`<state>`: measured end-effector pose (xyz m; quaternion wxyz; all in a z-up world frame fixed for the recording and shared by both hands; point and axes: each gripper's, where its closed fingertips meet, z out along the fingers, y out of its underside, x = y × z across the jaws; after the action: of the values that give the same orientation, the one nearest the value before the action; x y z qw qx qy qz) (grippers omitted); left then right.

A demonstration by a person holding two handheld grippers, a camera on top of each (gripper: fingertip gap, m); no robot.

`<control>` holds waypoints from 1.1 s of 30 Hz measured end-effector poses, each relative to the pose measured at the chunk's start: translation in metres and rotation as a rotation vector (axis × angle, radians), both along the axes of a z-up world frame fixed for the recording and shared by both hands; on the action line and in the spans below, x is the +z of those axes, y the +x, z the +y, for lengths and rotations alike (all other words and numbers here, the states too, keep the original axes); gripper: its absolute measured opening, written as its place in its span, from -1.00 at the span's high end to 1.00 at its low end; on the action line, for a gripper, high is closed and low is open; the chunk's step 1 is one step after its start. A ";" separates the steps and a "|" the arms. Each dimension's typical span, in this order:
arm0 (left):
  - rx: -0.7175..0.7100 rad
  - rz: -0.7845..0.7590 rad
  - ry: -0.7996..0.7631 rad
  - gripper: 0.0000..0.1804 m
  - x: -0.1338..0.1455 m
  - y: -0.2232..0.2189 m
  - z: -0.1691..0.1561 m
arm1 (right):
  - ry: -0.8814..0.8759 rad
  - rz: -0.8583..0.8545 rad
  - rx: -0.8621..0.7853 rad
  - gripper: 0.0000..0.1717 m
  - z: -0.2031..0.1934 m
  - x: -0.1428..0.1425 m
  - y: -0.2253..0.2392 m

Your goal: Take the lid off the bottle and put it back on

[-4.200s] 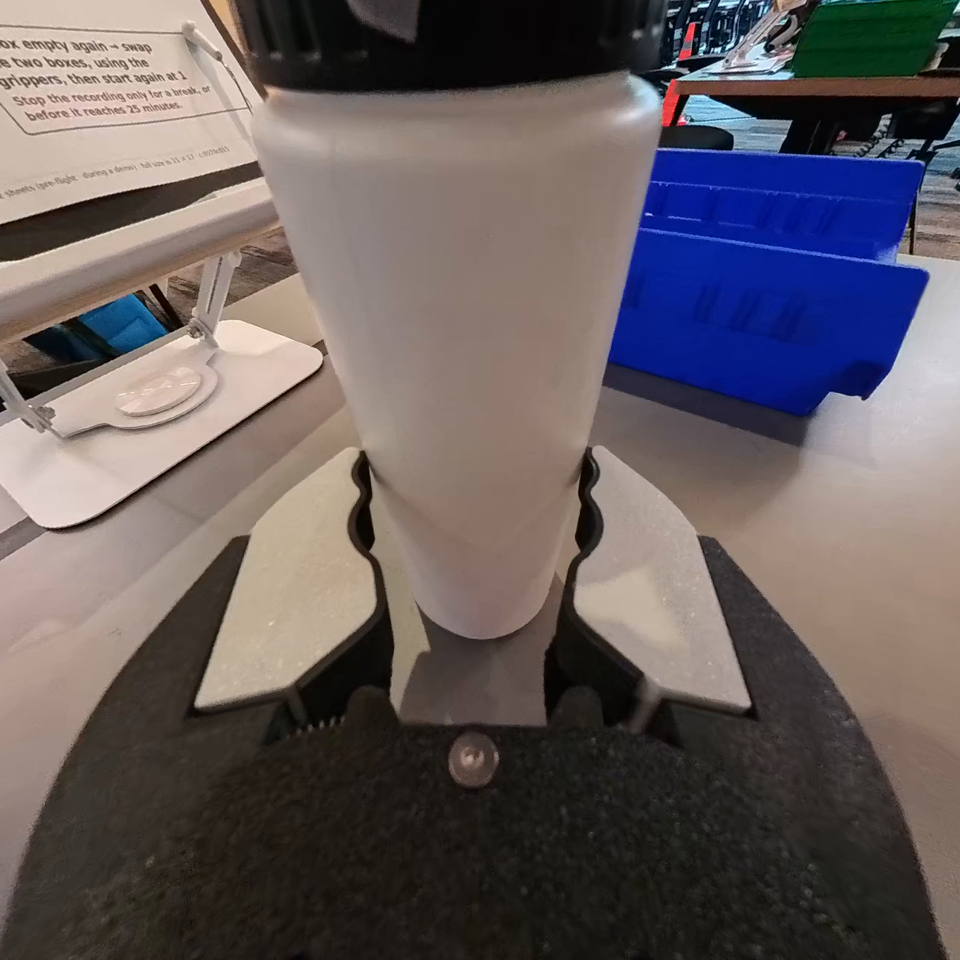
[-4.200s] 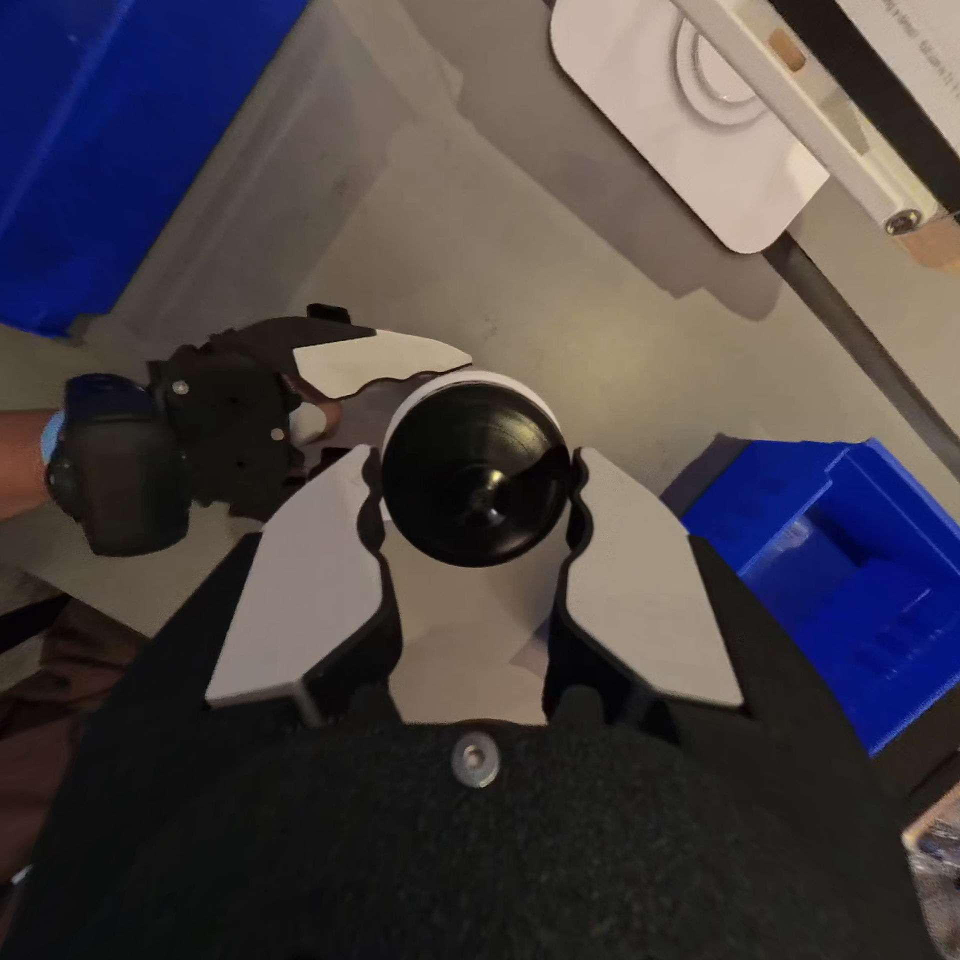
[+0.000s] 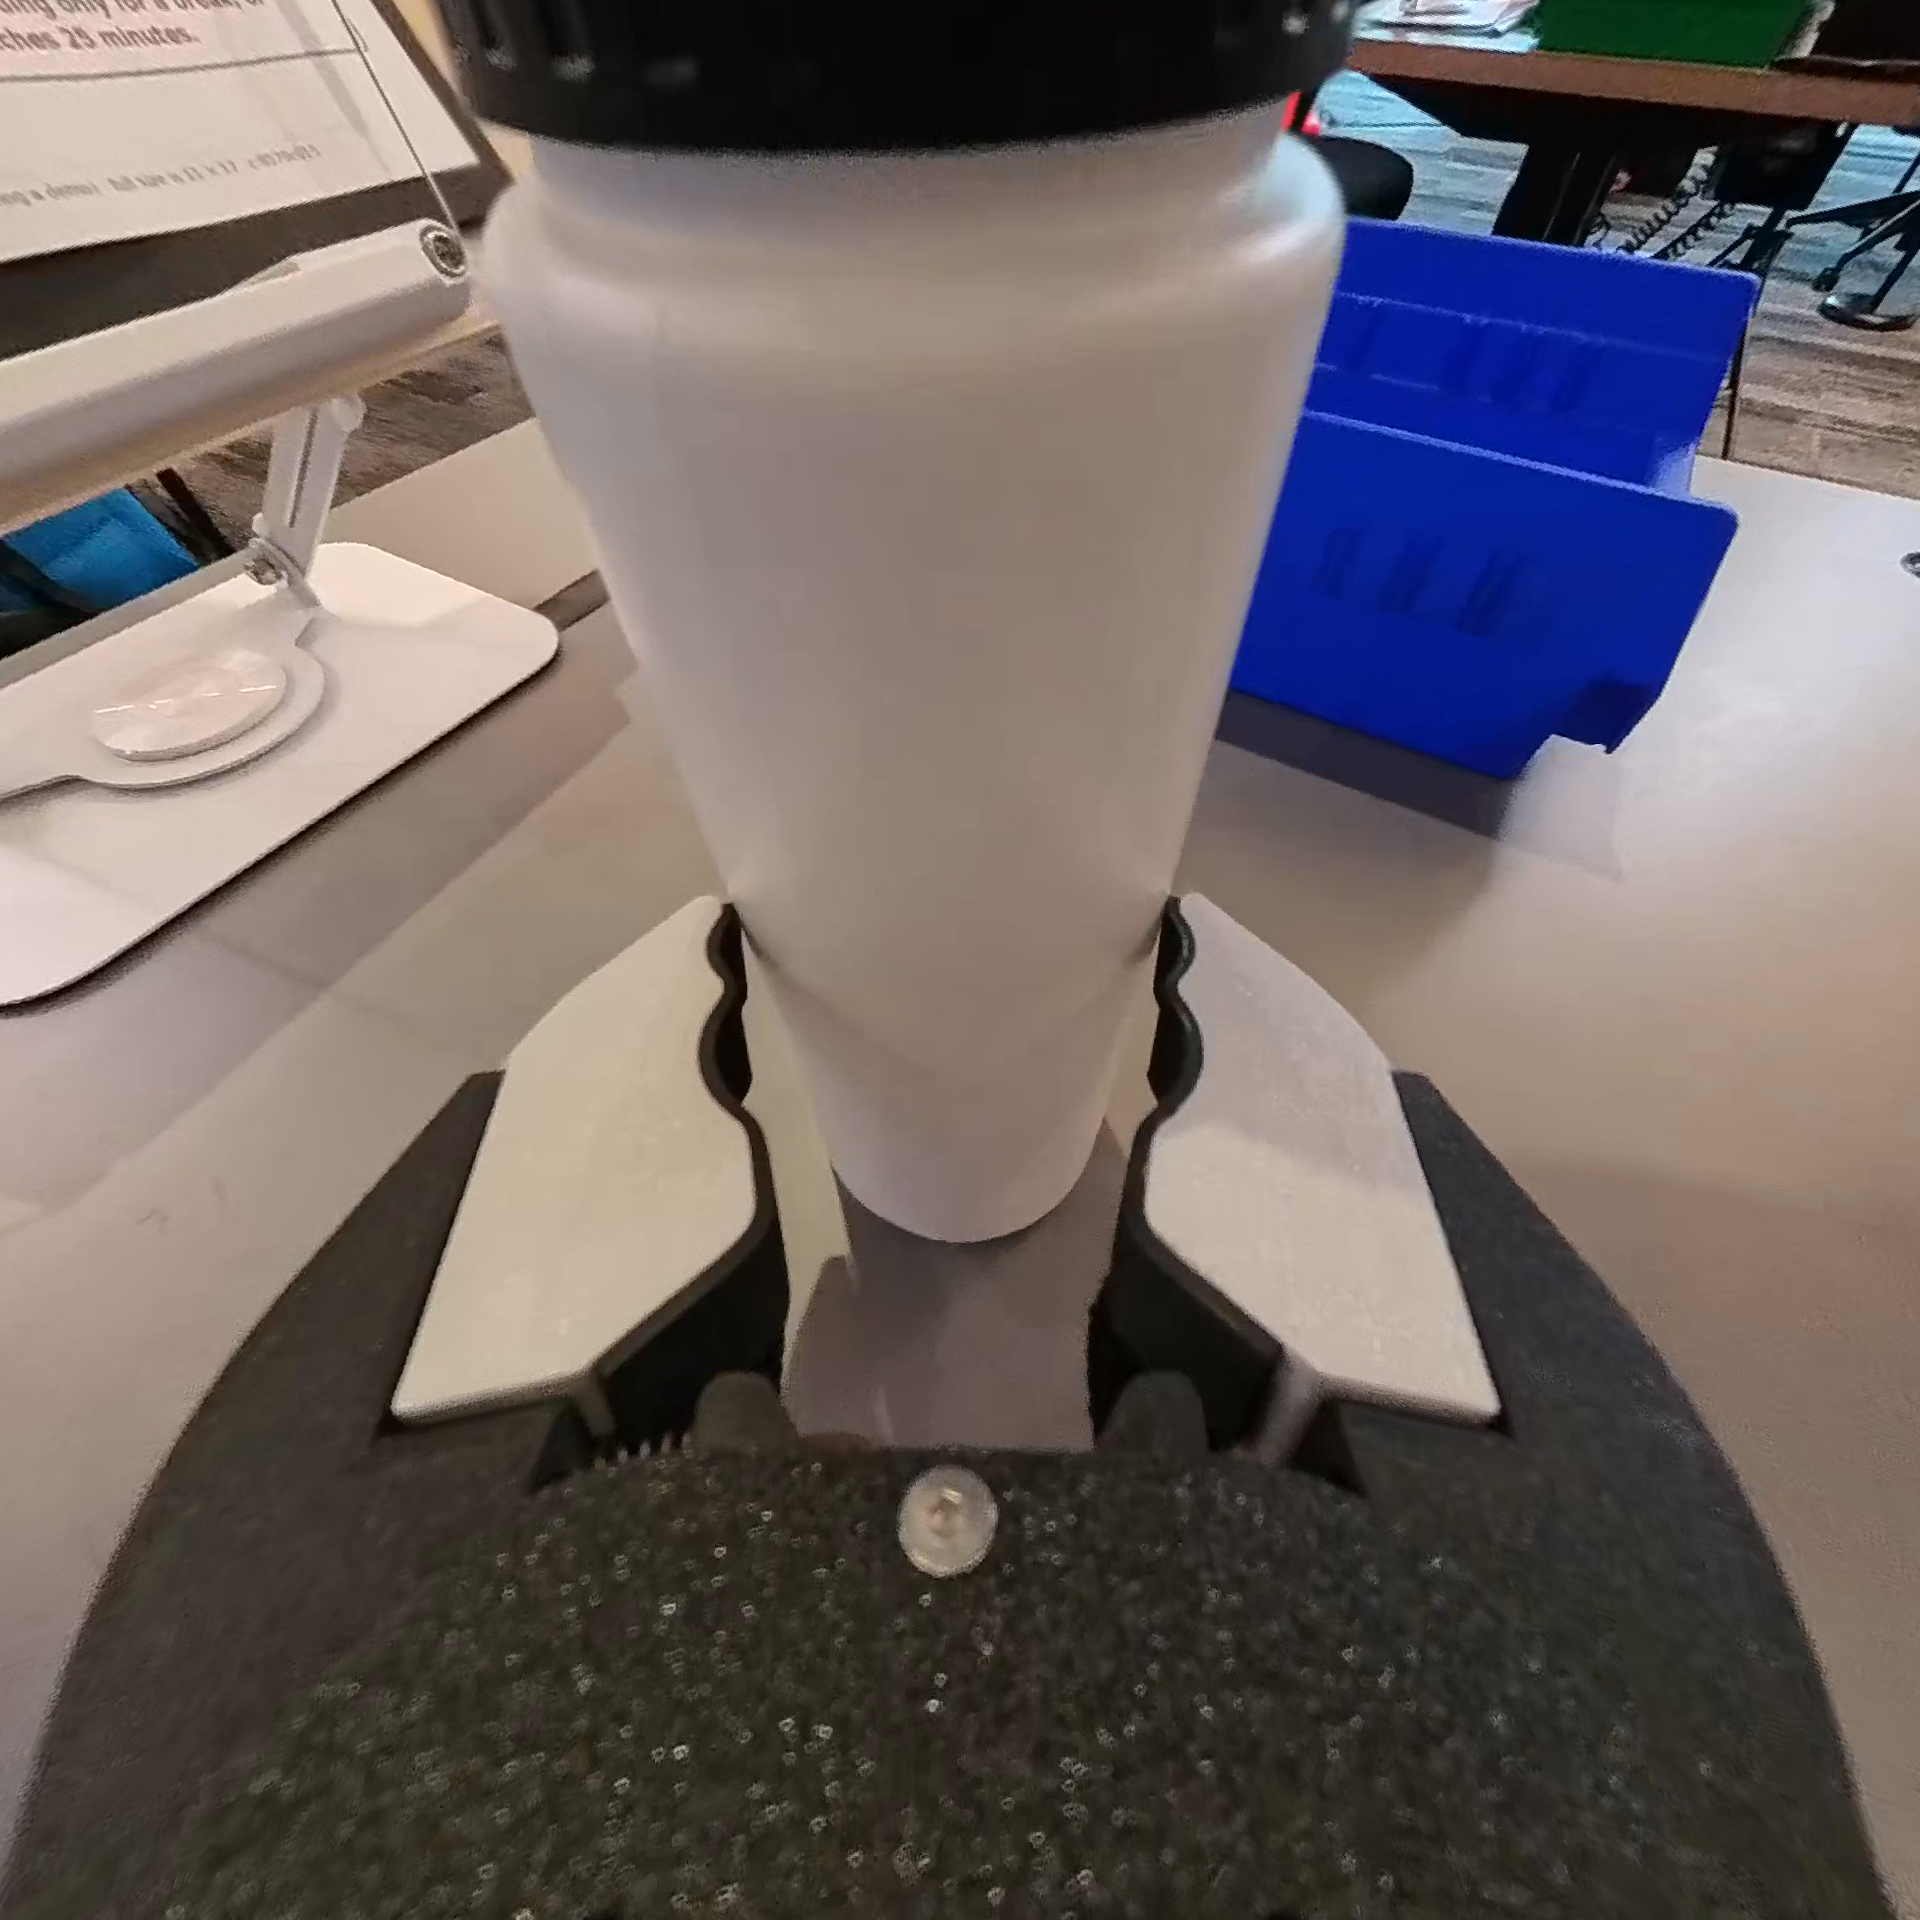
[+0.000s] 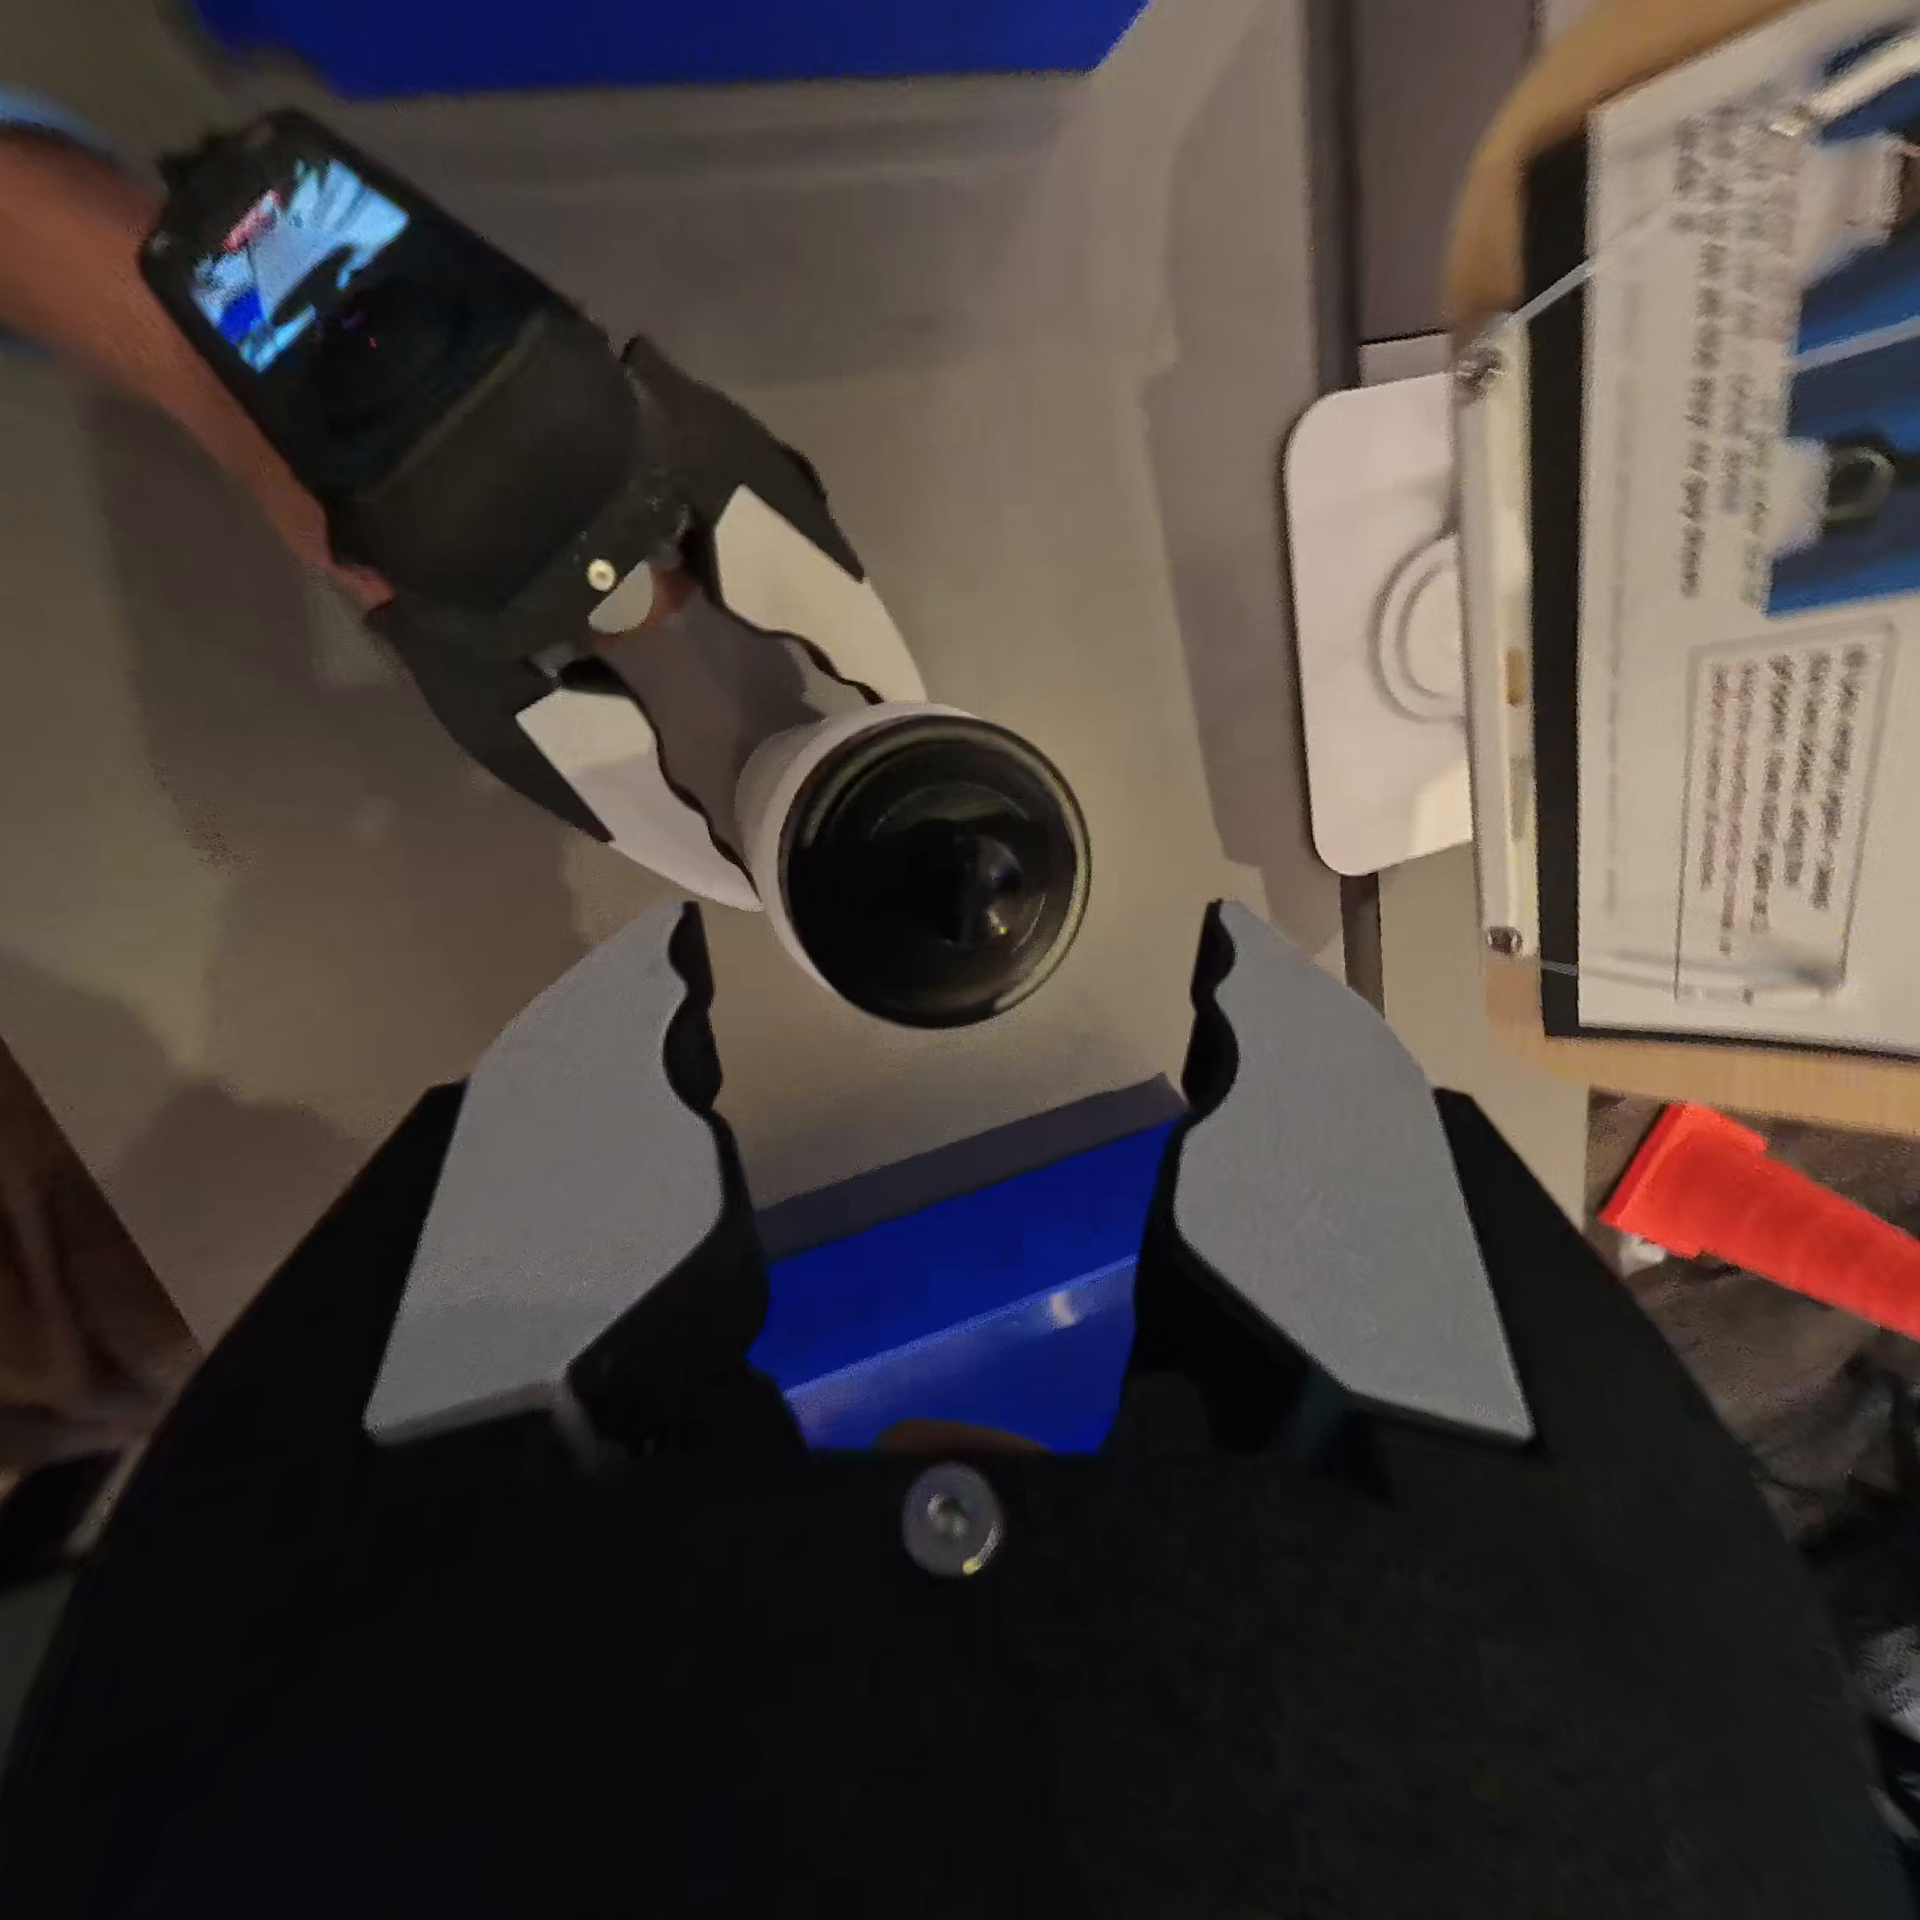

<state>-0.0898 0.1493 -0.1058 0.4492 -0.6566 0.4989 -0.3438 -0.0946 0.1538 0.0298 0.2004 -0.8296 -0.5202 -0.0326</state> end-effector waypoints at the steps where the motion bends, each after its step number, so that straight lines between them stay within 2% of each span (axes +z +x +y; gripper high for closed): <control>1: -0.018 -0.006 -0.004 0.17 0.000 0.001 -0.003 | 0.036 0.031 -0.049 0.00 -0.002 0.006 0.003; 3: -0.057 -0.003 -0.013 0.16 -0.002 0.002 -0.008 | 0.099 0.105 -0.131 0.09 -0.012 0.019 0.008; 5: -0.048 -0.026 0.010 -0.06 0.001 0.001 -0.008 | 0.173 0.174 -0.176 0.11 -0.026 0.033 0.014; 9: -0.044 -0.135 0.033 -0.21 0.023 -0.001 -0.011 | 0.313 0.314 -0.255 0.28 -0.062 0.050 0.033; 13: -0.028 -0.244 0.066 -0.23 0.050 0.003 -0.008 | 0.321 0.370 -0.297 0.27 -0.098 0.032 0.053; 17: -0.047 -0.257 0.041 -0.23 0.056 0.019 0.002 | 0.307 0.394 -0.324 0.25 -0.112 0.009 0.065; 20: -0.061 -0.267 0.086 -0.11 0.062 0.025 0.002 | 0.261 0.447 -0.323 0.25 -0.115 -0.004 0.062; 21: -0.067 -0.271 0.098 0.04 0.063 0.025 0.002 | 0.251 0.449 -0.322 0.25 -0.114 -0.008 0.062; 25: -0.080 -0.277 0.092 0.05 0.062 0.025 0.000 | 0.223 0.436 -0.322 0.25 -0.105 -0.021 0.061; 29: -0.080 -0.272 0.091 0.06 0.061 0.024 -0.002 | 0.251 0.449 -0.335 0.27 -0.079 -0.015 0.054; 33: -0.075 -0.289 0.076 0.06 0.061 0.025 -0.003 | 0.176 0.413 -0.370 0.11 -0.046 -0.019 0.034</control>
<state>-0.0653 0.1468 -0.0451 0.5276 -0.5637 0.4661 -0.4320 -0.0601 0.1080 0.0109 0.3636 -0.8790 -0.3033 0.0560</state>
